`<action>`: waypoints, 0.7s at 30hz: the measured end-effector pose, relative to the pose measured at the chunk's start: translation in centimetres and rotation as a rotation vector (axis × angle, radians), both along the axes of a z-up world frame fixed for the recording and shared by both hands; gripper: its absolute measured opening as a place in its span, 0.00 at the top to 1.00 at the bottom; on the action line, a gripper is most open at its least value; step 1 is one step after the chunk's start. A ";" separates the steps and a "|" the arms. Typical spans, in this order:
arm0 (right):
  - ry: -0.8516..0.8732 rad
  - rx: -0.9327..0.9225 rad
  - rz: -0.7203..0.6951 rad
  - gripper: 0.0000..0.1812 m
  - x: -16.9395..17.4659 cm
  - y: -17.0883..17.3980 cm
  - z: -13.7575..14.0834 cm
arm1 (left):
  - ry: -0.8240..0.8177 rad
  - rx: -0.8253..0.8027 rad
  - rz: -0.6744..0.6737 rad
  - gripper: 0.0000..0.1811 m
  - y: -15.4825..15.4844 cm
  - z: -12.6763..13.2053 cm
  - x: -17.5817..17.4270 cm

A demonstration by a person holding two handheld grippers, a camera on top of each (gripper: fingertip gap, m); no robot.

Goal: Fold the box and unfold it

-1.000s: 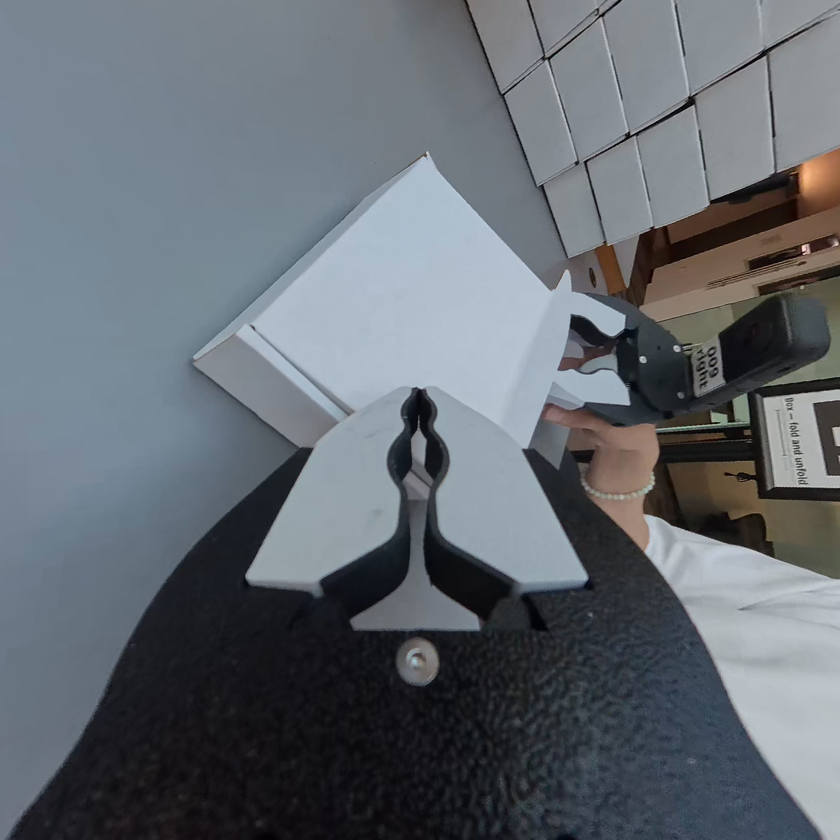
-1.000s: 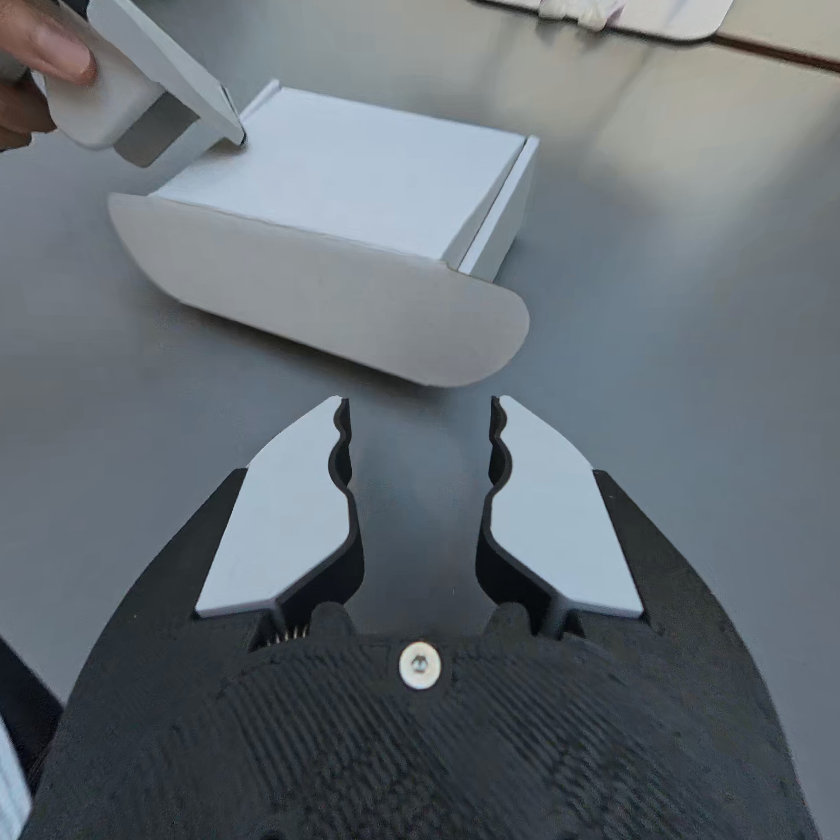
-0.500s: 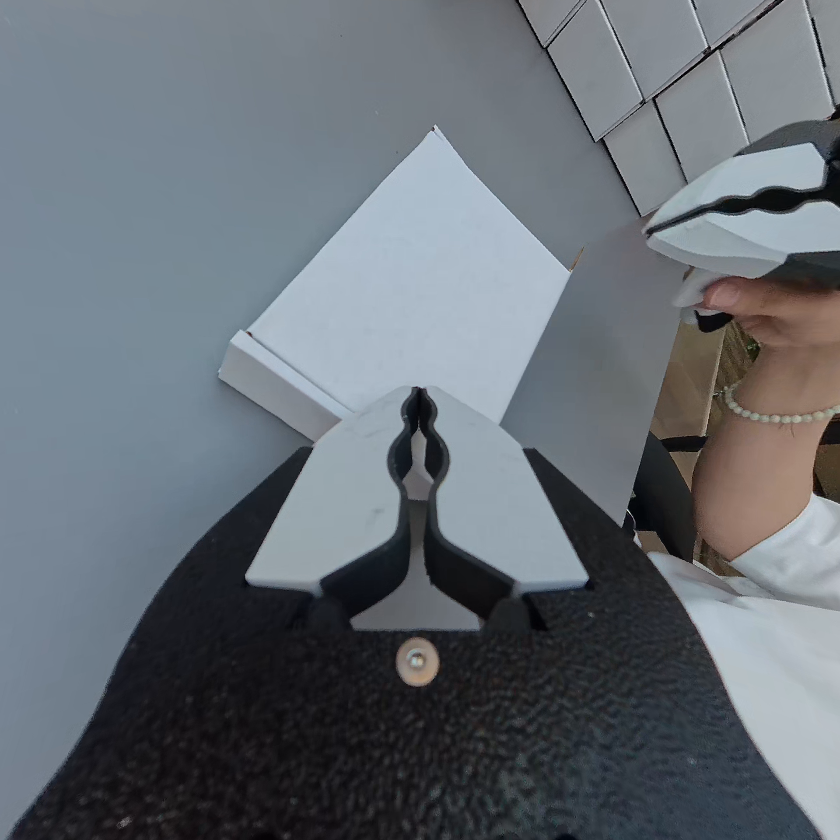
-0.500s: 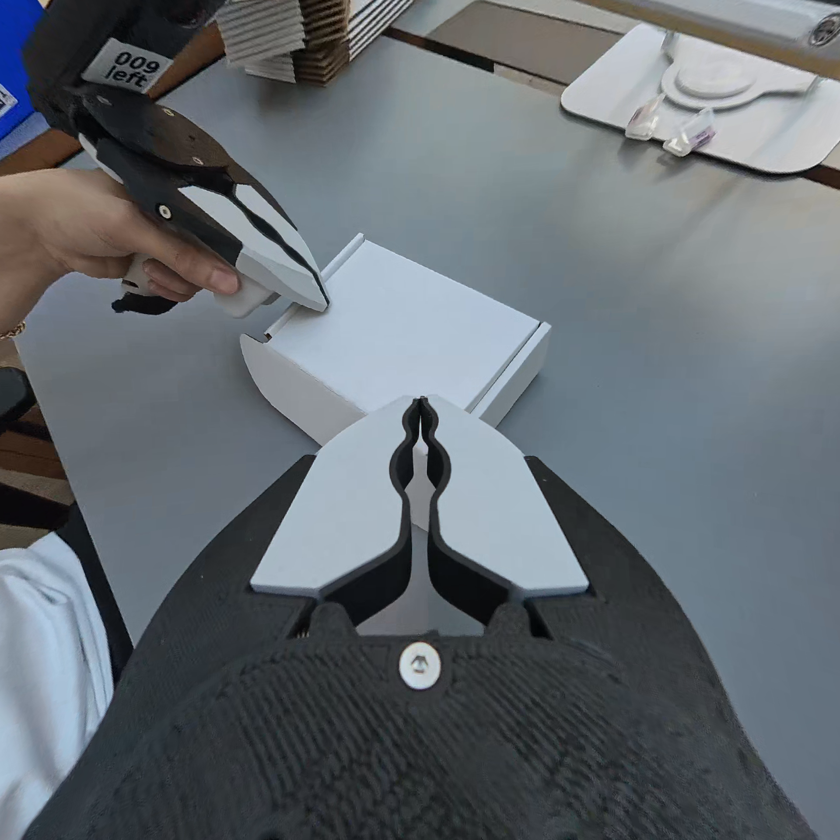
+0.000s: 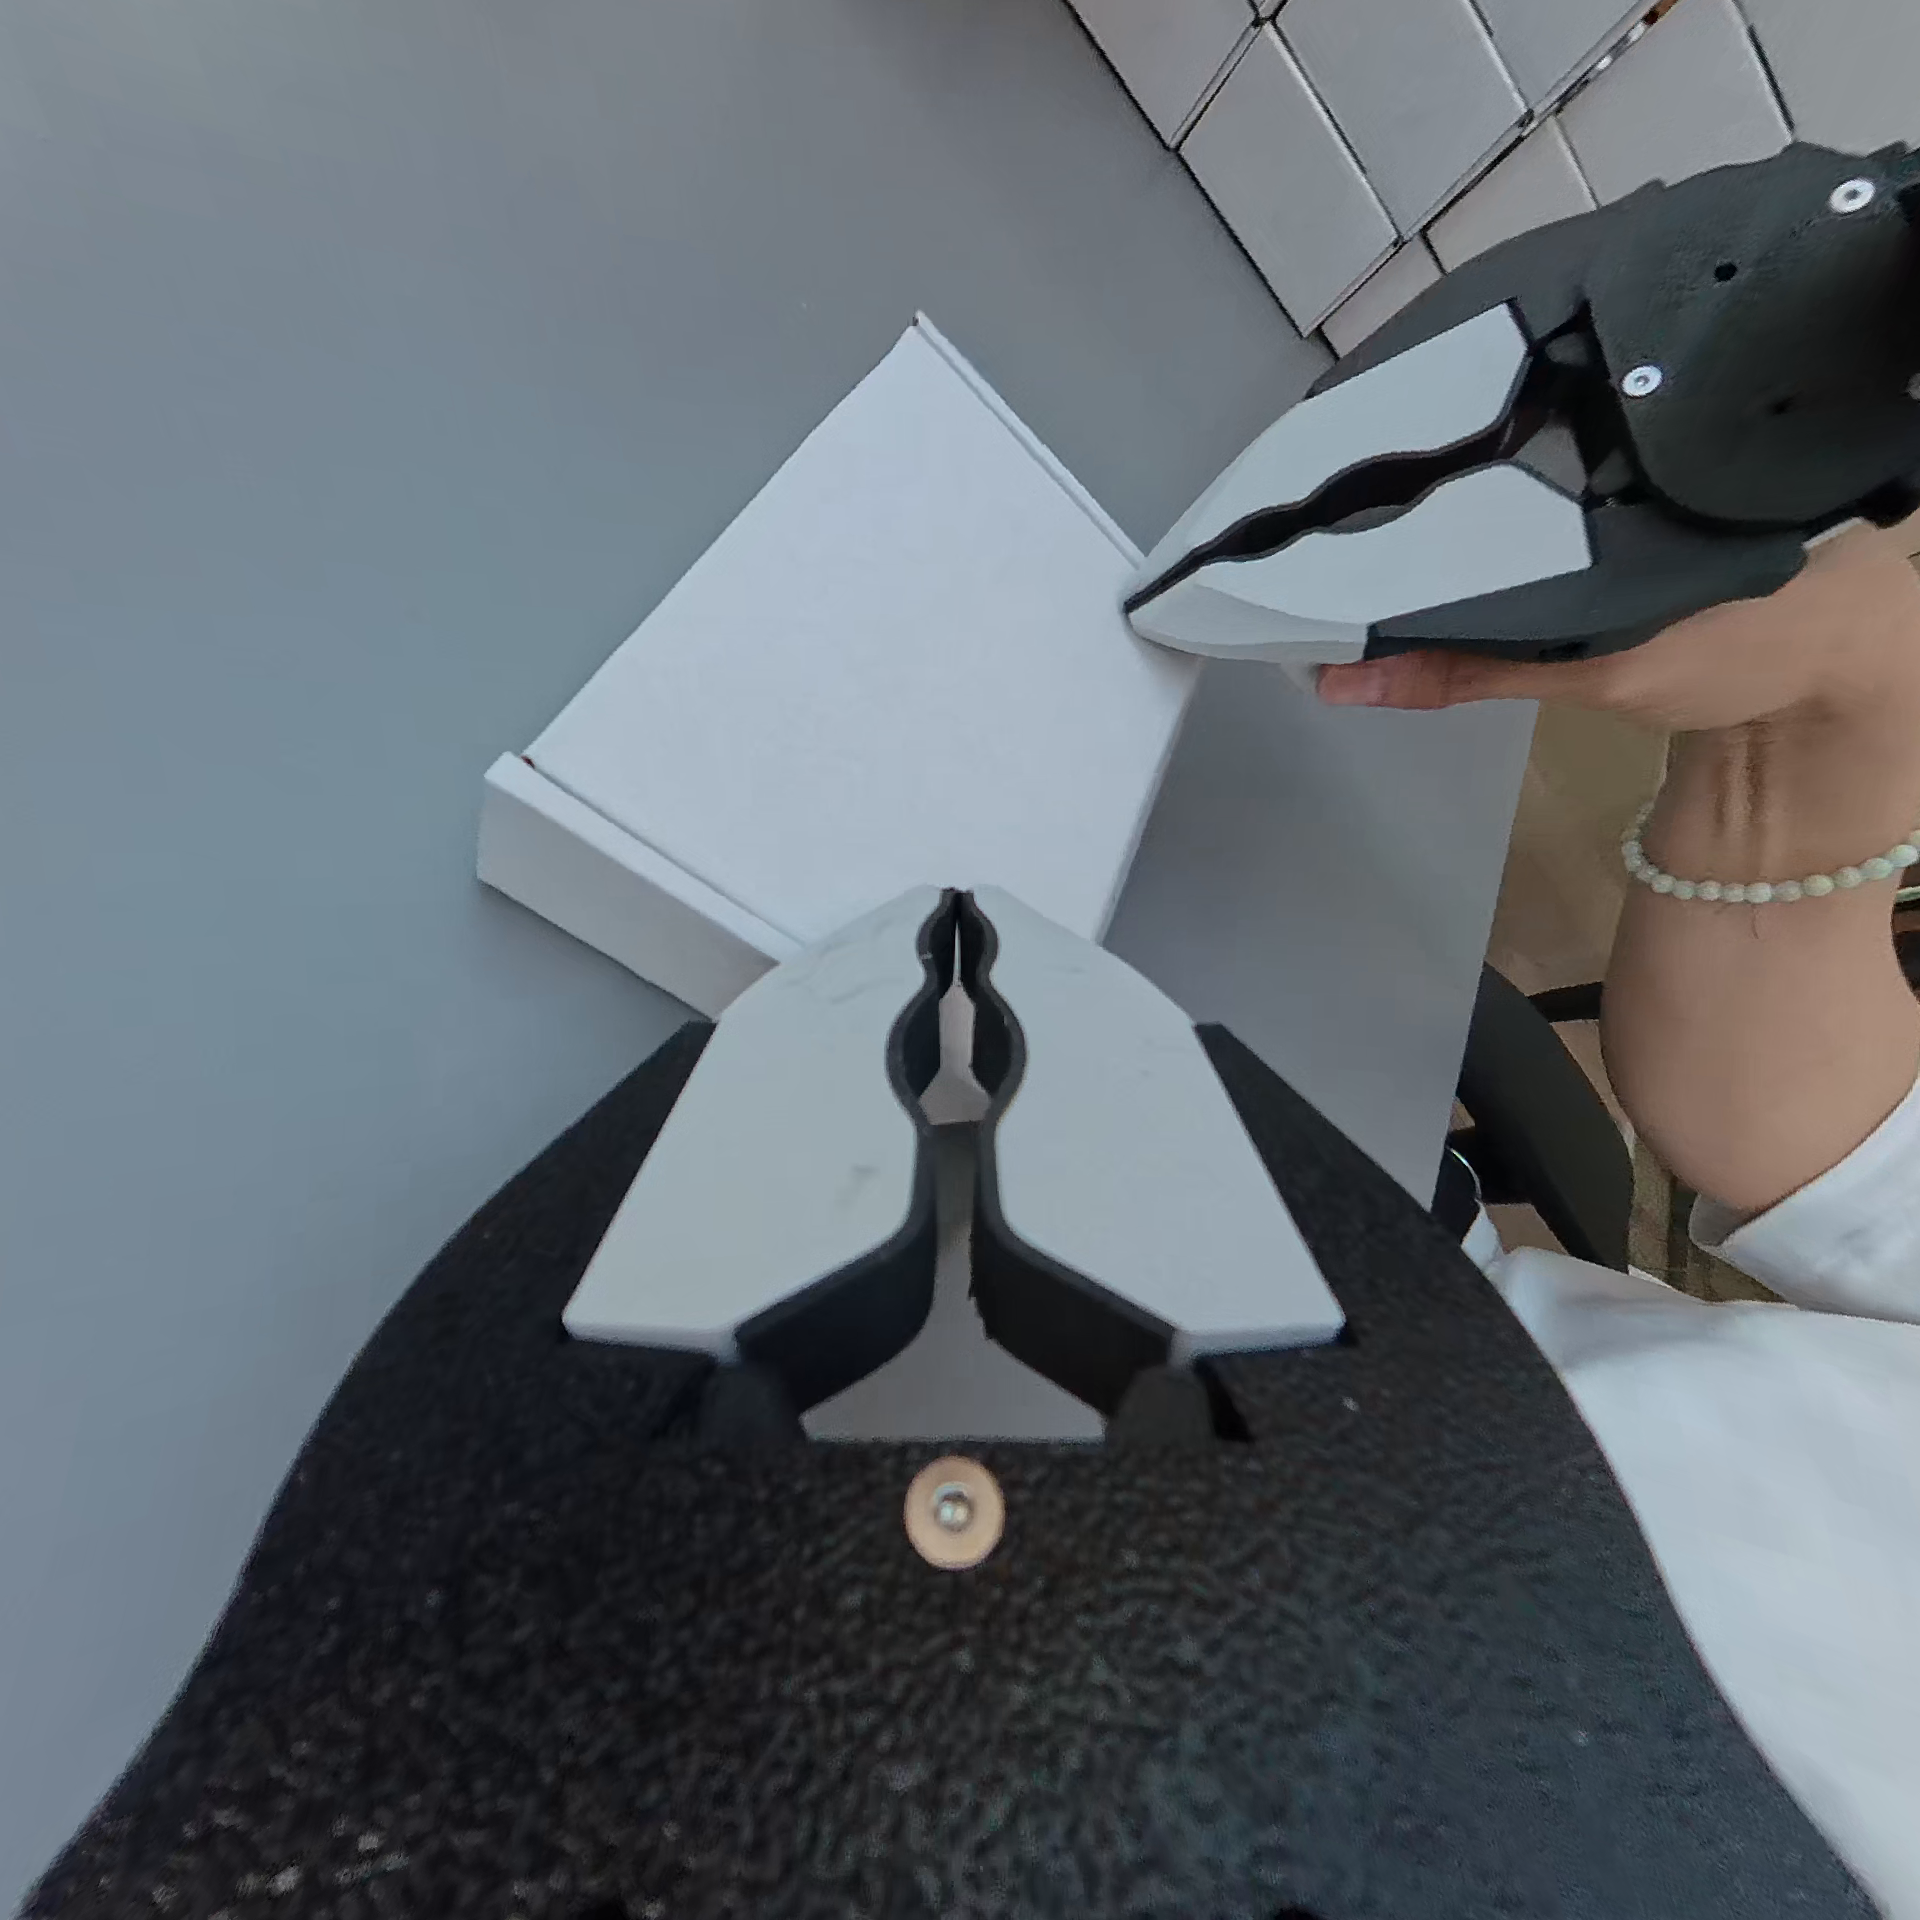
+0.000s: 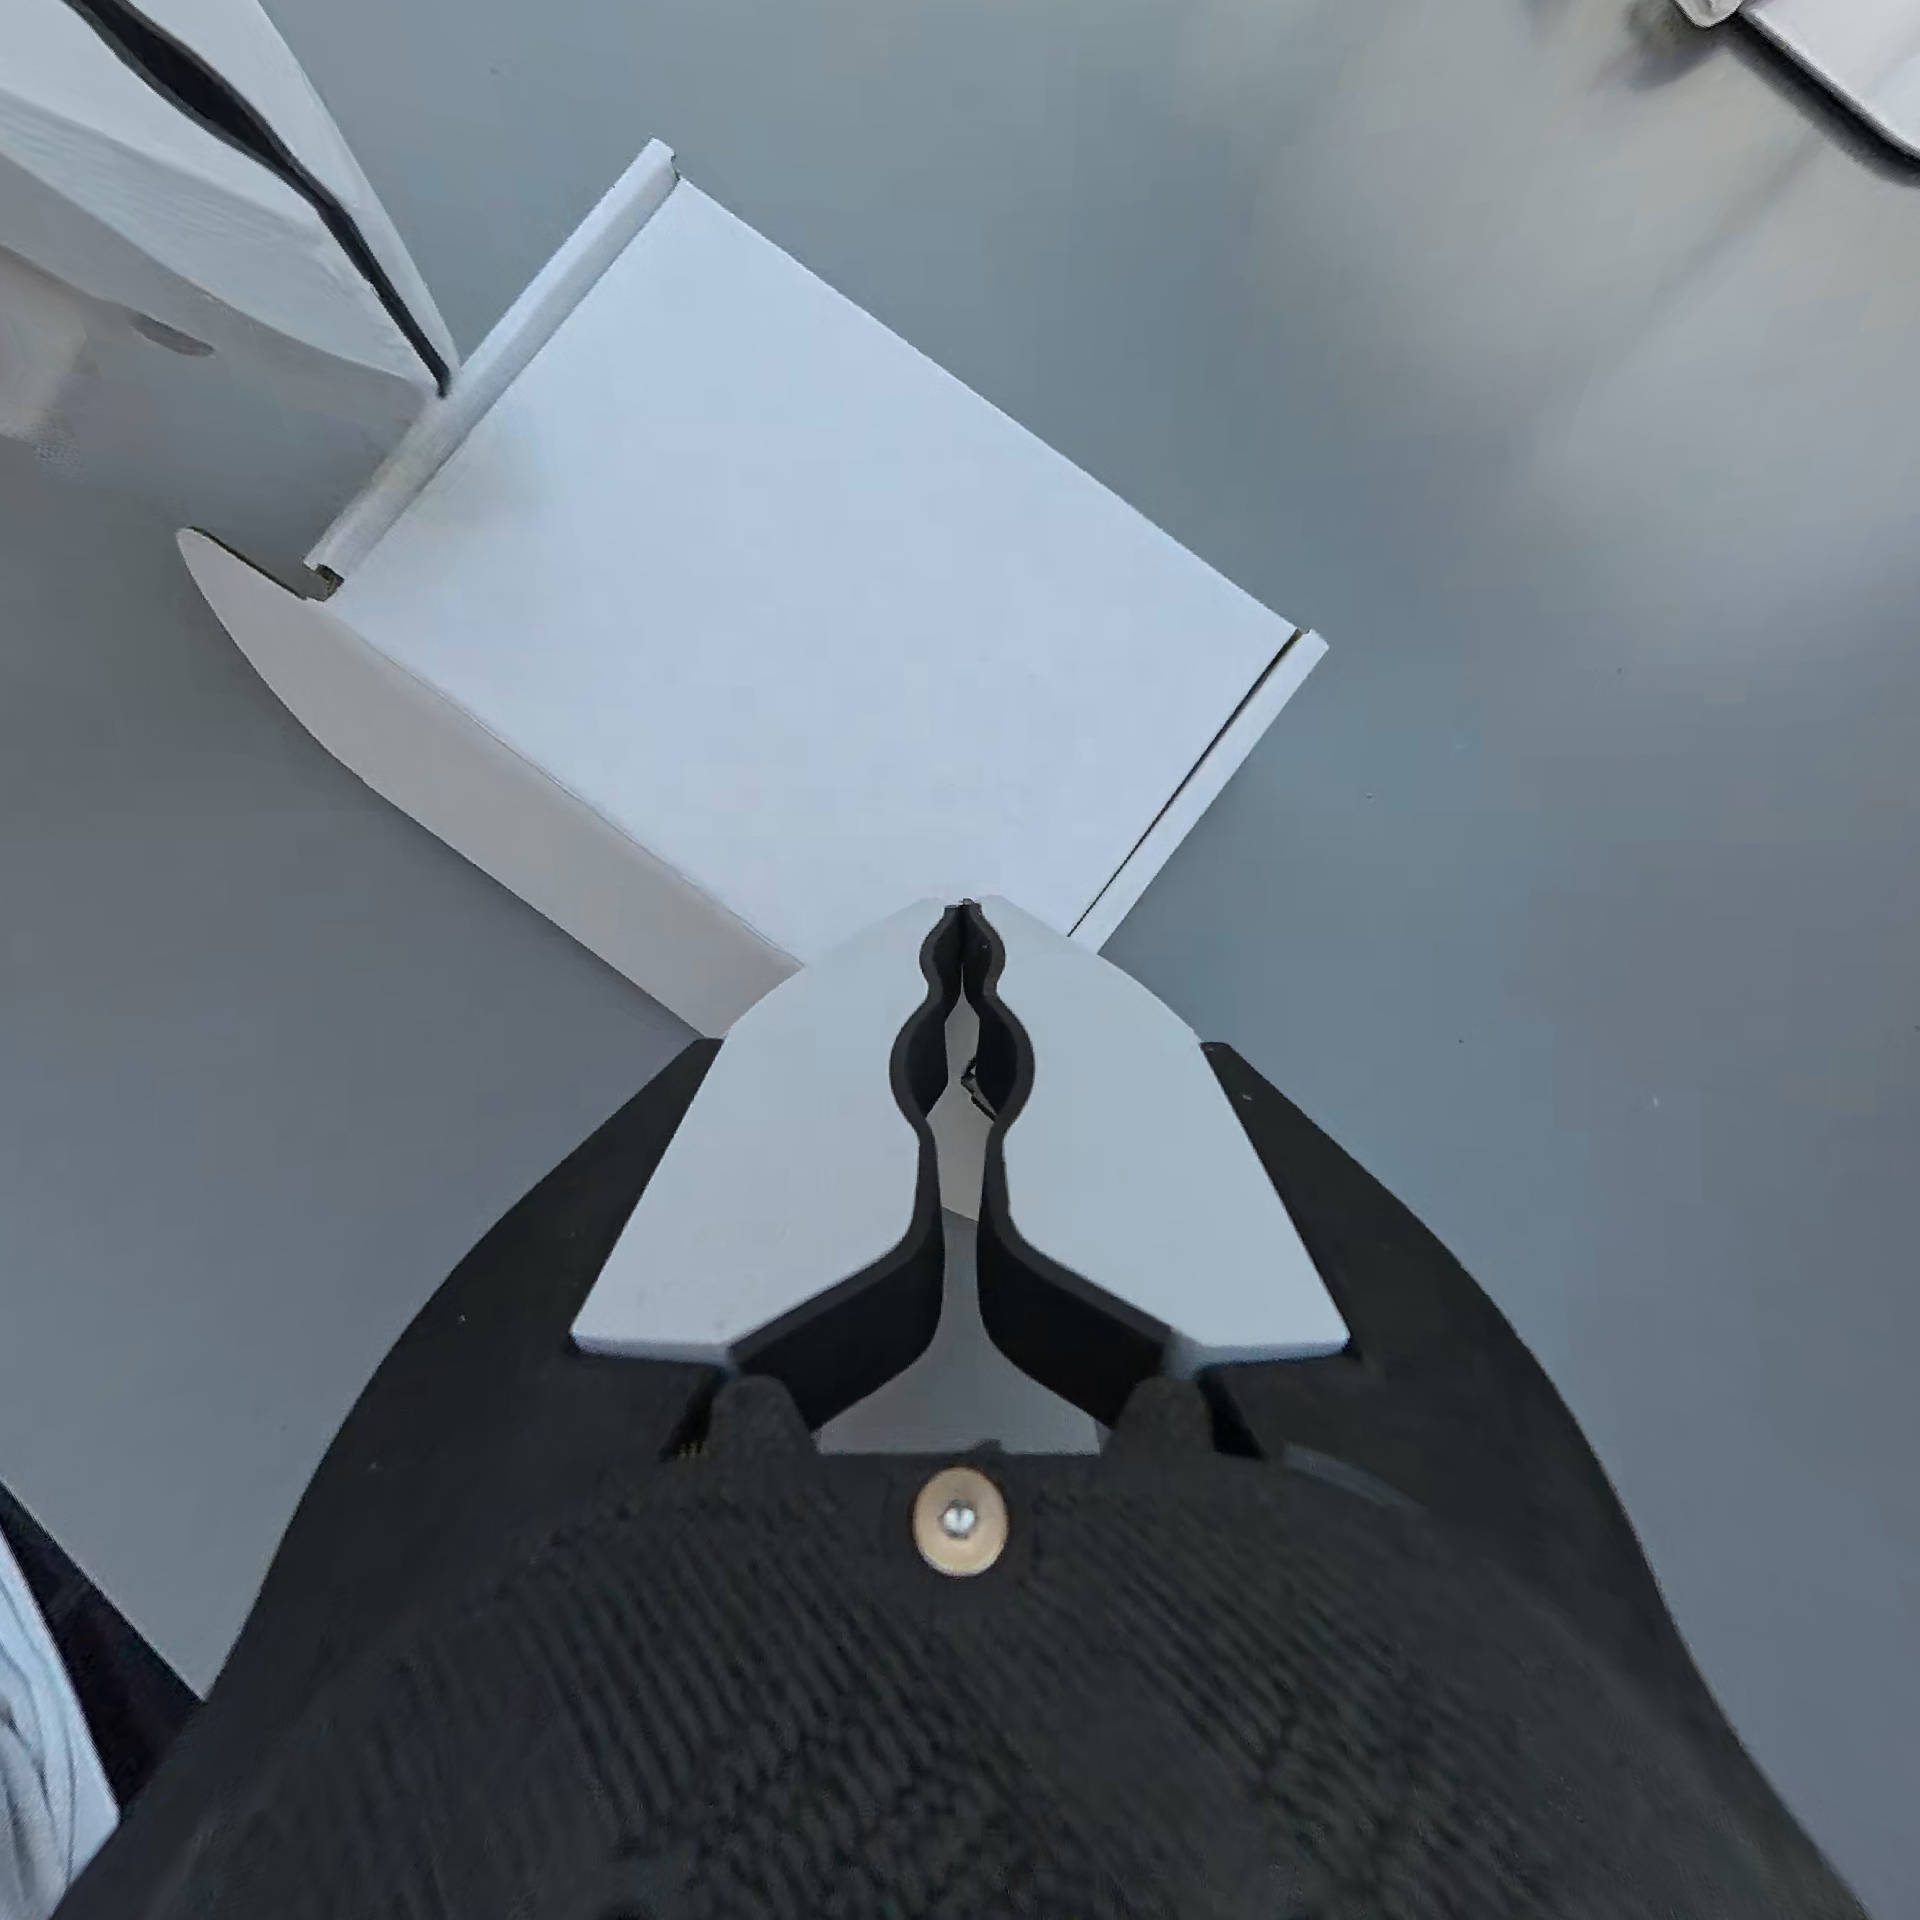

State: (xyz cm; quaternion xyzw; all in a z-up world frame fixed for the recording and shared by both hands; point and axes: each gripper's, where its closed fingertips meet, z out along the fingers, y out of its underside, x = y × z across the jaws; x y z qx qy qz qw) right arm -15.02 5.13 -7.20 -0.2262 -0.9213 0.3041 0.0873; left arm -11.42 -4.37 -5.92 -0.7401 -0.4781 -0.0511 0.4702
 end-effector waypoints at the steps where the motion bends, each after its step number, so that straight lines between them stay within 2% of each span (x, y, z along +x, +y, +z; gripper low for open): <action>1: -0.002 -0.006 -0.002 1.00 0.0 0.0 0.0 | 0.028 0.016 0.013 1.00 -0.1 0.8 -0.1; 4: -0.019 -0.027 0.003 1.00 0.0 0.0 0.0 | 0.065 0.059 0.035 0.96 -0.4 2.5 0.0; 8: -0.039 -0.048 0.021 1.00 -0.1 -0.1 0.1 | 0.009 0.064 0.006 0.92 -0.6 2.1 0.7; 11: -0.155 -0.122 0.047 0.93 0.4 -0.2 0.4 | -0.004 0.121 0.000 0.91 -0.2 2.4 0.8; 13: -0.236 -0.260 0.053 0.84 0.6 -0.7 1.9 | -0.008 0.142 0.001 0.91 -0.1 2.5 0.8; 16: -0.230 -0.400 0.005 0.78 -0.9 0.3 4.3 | 0.015 0.149 -0.017 0.97 -0.2 2.8 0.8; 17: -0.221 -0.403 -0.019 0.77 -1.6 0.9 4.5 | 0.019 0.148 -0.021 1.00 -0.2 2.8 0.7; 21: -0.260 -0.374 -0.055 0.62 -2.8 2.6 3.8 | -0.025 0.137 -0.026 1.00 -0.2 2.0 0.1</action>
